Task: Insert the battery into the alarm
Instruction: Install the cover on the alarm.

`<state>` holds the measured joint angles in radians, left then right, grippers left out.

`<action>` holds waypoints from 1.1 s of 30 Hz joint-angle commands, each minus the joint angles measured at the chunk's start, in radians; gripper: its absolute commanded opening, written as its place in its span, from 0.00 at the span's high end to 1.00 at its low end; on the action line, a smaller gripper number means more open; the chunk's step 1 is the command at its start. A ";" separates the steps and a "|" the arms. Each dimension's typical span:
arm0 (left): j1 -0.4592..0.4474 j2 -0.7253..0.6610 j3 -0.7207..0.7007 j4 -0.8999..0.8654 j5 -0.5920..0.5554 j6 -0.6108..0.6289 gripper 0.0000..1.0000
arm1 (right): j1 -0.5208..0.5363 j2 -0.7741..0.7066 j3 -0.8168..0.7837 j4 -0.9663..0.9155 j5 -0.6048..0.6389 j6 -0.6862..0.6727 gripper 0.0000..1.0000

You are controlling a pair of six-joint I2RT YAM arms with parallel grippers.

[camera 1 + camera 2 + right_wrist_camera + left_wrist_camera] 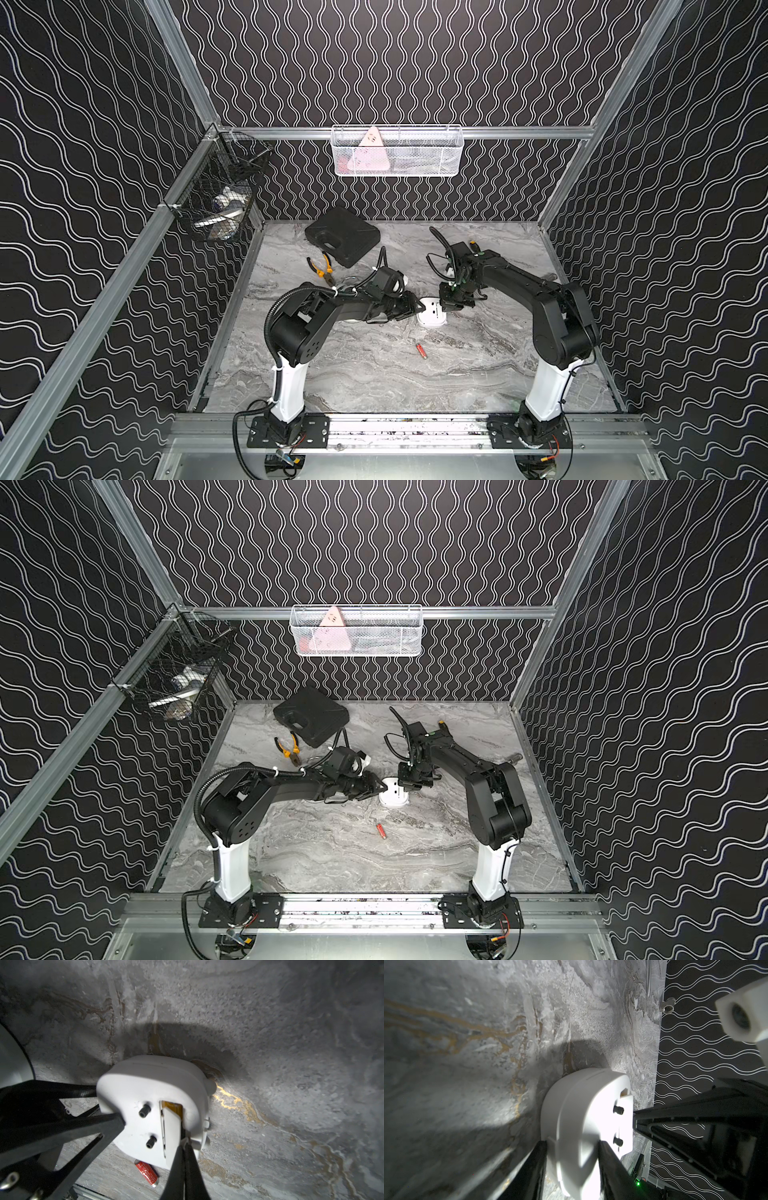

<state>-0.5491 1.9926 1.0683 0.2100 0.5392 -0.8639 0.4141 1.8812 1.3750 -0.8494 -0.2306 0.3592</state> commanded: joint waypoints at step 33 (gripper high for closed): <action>-0.001 0.012 -0.011 -0.129 -0.045 0.007 0.56 | 0.000 -0.008 0.010 0.003 0.046 0.000 1.00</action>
<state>-0.5491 1.9926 1.0672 0.2131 0.5407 -0.8639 0.4141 1.8797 1.3766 -0.8246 -0.2180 0.3737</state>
